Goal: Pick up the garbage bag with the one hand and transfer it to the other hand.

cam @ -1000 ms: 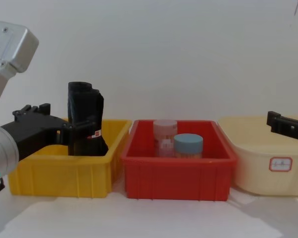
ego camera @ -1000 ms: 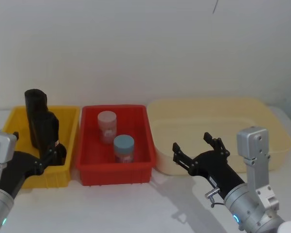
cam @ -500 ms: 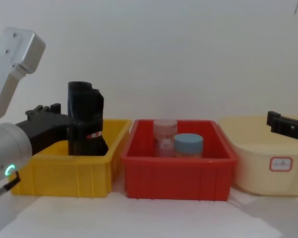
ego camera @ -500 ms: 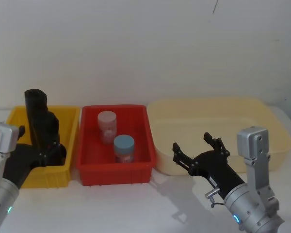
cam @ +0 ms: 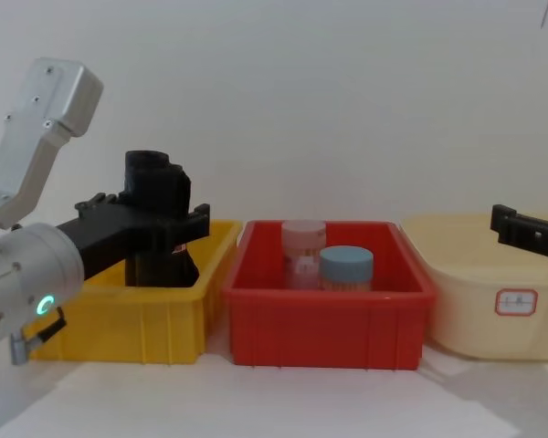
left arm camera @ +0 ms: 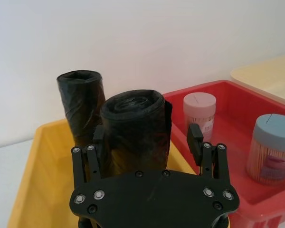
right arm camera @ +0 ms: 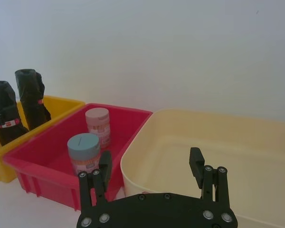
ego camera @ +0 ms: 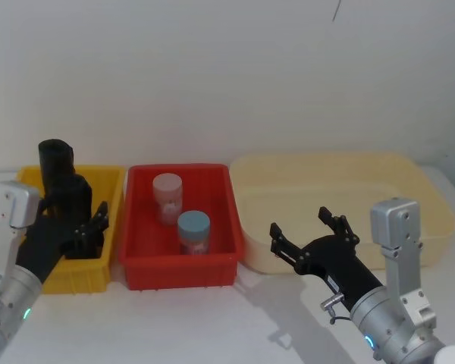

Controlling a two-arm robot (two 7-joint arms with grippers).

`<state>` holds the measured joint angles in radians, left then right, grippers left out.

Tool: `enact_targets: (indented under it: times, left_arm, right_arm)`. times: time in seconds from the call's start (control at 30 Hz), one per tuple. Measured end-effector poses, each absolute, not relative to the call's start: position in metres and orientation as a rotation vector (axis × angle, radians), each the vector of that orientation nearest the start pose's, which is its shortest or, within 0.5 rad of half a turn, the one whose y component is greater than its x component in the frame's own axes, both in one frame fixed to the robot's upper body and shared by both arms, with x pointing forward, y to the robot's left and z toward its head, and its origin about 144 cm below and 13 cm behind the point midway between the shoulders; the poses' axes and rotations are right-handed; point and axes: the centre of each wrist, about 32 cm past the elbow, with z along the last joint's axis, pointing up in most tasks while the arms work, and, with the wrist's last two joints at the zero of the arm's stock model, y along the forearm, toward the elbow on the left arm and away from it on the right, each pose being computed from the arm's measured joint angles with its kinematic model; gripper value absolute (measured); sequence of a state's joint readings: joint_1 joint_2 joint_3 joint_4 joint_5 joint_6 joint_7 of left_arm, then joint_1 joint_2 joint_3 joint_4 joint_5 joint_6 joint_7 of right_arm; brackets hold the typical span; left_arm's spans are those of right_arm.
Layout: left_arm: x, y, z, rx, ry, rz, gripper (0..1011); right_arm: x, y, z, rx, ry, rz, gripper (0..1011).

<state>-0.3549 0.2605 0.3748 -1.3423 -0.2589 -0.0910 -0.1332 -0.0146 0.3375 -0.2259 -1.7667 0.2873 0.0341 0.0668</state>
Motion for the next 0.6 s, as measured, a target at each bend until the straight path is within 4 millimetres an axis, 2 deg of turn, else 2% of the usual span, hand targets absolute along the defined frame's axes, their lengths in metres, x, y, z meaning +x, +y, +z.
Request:
enact_targets:
  times: [0.13,0.3,0.4,0.43,0.53,0.6]
  left_arm:
    - [0.549,0.209,1.180,-0.033,-0.157,1.128,979]
    - [0.553,0.207,1.179,-0.041,-0.157,1.120,883]
    - [0.555,0.206,1.179,-0.048,-0.161,1.119,788]
    - [0.556,0.206,1.179,-0.049,-0.163,1.119,788]
    - [0.557,0.204,1.179,-0.050,-0.173,1.121,653]
    - [0.558,0.204,1.180,-0.051,-0.179,1.124,610]
  right_arm:
    - [0.443,-0.237,1.189,0.026,-0.075,-1.229,1002]
    - [0.443,-0.237,1.189,0.026,-0.075,-1.229,1001]
    - [0.443,-0.237,1.189,0.026,-0.075,-1.229,1002]
    - [0.443,-0.237,1.189,0.026,-0.075,-1.230,1002]
    - [0.443,-0.237,1.189,0.026,-0.075,-1.230,1001]
    - [0.443,-0.237,1.189,0.026,-0.075,-1.230,1001]
